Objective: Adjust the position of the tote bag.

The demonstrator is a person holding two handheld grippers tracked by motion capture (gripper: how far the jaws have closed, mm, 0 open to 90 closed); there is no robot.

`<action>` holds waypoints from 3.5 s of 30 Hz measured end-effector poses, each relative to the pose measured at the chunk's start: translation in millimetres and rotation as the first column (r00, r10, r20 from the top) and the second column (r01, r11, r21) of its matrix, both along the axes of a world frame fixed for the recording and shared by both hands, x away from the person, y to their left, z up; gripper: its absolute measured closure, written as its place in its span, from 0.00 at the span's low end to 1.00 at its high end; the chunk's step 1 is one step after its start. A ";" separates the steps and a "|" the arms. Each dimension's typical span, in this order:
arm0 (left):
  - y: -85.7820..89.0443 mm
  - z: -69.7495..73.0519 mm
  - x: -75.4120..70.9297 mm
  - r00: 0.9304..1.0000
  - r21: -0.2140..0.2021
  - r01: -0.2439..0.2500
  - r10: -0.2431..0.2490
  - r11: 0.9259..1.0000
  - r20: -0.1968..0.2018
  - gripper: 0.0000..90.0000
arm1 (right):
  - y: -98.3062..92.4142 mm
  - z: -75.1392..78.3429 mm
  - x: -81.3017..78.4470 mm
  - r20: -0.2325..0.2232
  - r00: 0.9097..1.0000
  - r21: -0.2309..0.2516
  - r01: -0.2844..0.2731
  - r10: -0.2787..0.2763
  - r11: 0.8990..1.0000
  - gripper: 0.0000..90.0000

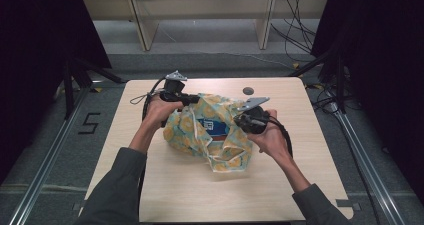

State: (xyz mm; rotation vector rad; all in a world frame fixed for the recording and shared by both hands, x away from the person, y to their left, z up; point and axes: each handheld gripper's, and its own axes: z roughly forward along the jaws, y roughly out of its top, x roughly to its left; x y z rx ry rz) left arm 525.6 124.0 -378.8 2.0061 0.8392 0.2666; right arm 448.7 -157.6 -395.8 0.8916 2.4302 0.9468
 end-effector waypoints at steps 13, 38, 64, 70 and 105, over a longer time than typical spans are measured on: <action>10.0 1.4 -0.4 1.000 -0.037 -0.019 0.020 0.999 0.015 1.00 | -77.3 -48.7 20.8 -0.160 0.979 0.063 0.134 -0.123 0.989 1.00; -9.5 4.3 4.7 1.000 -0.053 -0.006 0.006 0.999 0.010 0.99 | 47.3 -1.7 38.3 -0.024 0.999 0.009 -0.047 0.047 0.999 0.76; 38.7 -70.0 -66.6 0.965 0.479 0.200 -0.088 0.855 -0.245 0.99 | 10.9 -5.0 109.4 -0.042 0.988 -0.118 0.144 -0.150 0.982 1.00; 47.7 -96.2 -95.4 0.942 0.489 0.278 -0.136 0.827 -0.306 0.99 | 24.1 -10.4 108.8 -0.062 0.989 -0.117 0.129 -0.137 0.985 1.00; 6.2 -33.7 31.1 0.982 0.264 -0.173 0.188 0.949 -0.033 0.99 | 10.8 46.5 49.0 0.013 1.000 0.102 -0.014 0.012 0.995 0.95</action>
